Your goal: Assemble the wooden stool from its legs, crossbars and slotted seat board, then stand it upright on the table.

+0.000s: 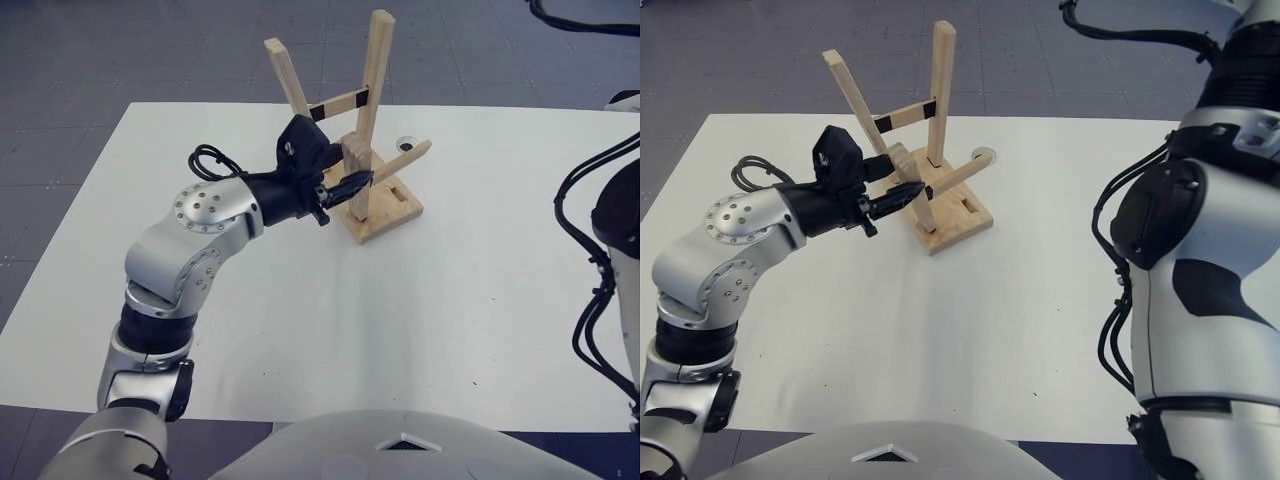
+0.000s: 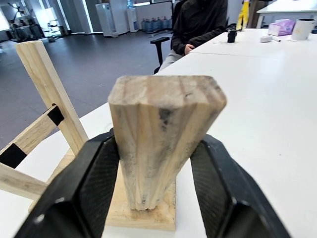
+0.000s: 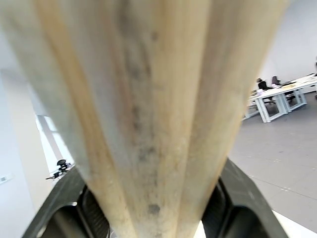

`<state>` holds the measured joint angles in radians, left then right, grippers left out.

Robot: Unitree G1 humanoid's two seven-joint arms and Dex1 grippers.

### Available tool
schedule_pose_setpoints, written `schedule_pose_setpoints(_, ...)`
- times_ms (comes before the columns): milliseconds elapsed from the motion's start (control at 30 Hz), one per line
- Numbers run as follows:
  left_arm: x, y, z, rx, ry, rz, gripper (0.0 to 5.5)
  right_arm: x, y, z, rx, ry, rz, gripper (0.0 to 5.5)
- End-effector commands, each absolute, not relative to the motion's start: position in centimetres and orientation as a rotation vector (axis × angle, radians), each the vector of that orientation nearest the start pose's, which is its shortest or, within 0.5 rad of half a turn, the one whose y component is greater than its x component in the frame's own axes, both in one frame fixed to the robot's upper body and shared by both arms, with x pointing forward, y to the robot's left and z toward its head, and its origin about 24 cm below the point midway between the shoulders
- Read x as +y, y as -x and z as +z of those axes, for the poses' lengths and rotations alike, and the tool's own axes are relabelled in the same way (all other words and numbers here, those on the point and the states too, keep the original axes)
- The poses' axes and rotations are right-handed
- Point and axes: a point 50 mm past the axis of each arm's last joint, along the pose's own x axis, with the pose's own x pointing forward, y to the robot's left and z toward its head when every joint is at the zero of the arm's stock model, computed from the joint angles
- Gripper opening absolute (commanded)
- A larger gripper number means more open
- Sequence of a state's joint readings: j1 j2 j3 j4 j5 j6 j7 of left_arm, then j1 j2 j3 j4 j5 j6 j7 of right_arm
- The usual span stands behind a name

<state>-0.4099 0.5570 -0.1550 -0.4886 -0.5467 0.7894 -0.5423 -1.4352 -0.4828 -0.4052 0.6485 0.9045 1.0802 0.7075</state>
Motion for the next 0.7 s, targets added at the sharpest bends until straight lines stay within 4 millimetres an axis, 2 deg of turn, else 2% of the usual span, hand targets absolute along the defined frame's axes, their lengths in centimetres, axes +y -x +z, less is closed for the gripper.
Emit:
schedule_pose_setpoints(33,13.0,-24.5,14.7,0.274,-0.219,-1.104,2.11,-16.3,-34.5,37.1,-0.115,-0.616,1.189,2.04)
schedule_pose_setpoints(233,14.3,-24.2,15.2,0.298,-0.271,-1.178,2.09,-17.0,-34.3,36.4,-0.086,-0.6,1.154,2.04)
schedule_pose_setpoints(567,15.3,-25.2,19.9,0.22,-0.42,-1.29,2.06,-18.5,-34.3,34.7,-0.068,-0.6,1.089,2.04)
schedule_pose_setpoints(700,15.5,-25.0,20.3,0.222,-0.437,-1.322,2.06,-19.0,-34.4,34.2,-0.061,-0.59,1.069,2.04)
